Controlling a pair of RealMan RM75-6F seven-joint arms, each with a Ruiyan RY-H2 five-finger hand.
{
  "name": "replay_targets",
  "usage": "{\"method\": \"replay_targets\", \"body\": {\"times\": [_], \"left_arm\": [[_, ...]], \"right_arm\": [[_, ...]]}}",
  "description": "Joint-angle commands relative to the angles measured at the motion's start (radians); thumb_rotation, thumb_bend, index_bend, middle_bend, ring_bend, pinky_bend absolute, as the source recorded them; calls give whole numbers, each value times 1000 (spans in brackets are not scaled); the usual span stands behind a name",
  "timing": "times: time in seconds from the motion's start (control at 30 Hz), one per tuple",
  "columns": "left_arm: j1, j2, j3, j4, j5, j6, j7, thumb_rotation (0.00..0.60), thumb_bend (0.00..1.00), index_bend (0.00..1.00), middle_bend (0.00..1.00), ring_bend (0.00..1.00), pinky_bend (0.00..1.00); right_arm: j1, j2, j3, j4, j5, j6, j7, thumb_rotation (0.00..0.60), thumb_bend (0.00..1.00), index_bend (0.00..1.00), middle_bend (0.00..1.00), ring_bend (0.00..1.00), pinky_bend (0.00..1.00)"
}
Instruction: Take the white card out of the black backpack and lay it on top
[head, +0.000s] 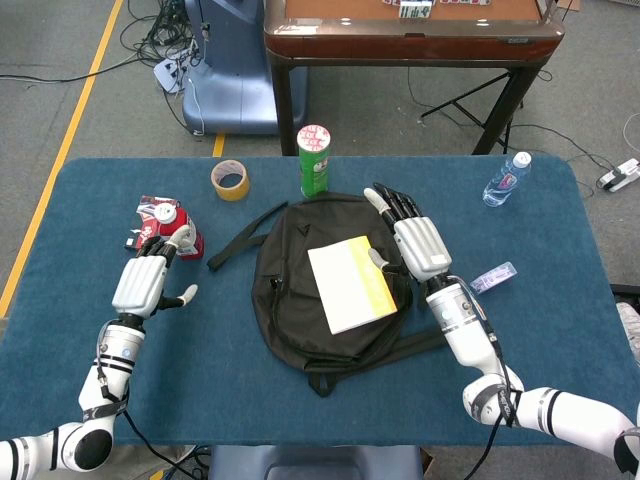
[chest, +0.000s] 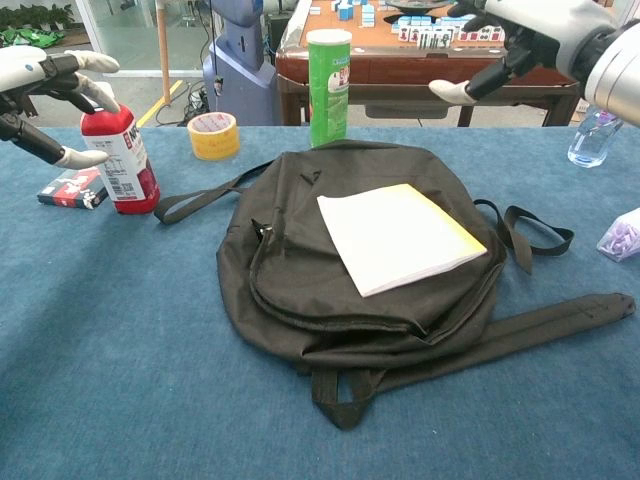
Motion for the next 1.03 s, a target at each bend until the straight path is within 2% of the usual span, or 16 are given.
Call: {"method": "replay_targets", "body": {"times": [0.03,0.1,0.17,0.23,0.43,0.57,0.7,0.87,1.03], "left_arm": [[13,8,5,12,10,6,-4,600,304,0,226,195,59],[27,11,8,23,20,18,-15,600,303,8,225,195,59],[43,9,14,37,31,31,-24,600,303,52,226,195,59],[56,9,23,51,44,42,-25,600,302,118,226,195,59],[117,-4,56,82,93,117,-17,600,302,217,226,195,59],[158,5,84,76,116,153,9,600,302,226,226,195,59],[193,19,108,64,155,200,49,600,301,226,225,195,59],[242,36,134,24,206,252,64,600,301,226,226,195,58],[290,42,163,-10,253,294,67,600,301,226,225,195,57]], "right_arm": [[-17,24,8,-6,-26,38,23,600,296,2,47,0,36],[-42,50,-2,-23,-47,76,15,600,298,60,125,14,38],[-79,78,-22,-55,-65,119,-1,600,327,195,233,98,88],[-117,103,-40,-90,-72,157,-8,600,357,265,290,166,152],[-247,198,-129,-166,-123,267,-30,600,412,392,382,289,276],[-332,227,-208,-174,-156,312,-18,600,426,428,413,326,334],[-399,248,-261,-168,-176,352,-8,600,434,435,425,341,361],[-468,264,-297,-162,-209,413,-1,600,435,442,430,345,361],[-521,286,-303,-171,-201,449,31,600,436,444,434,351,361]]}}
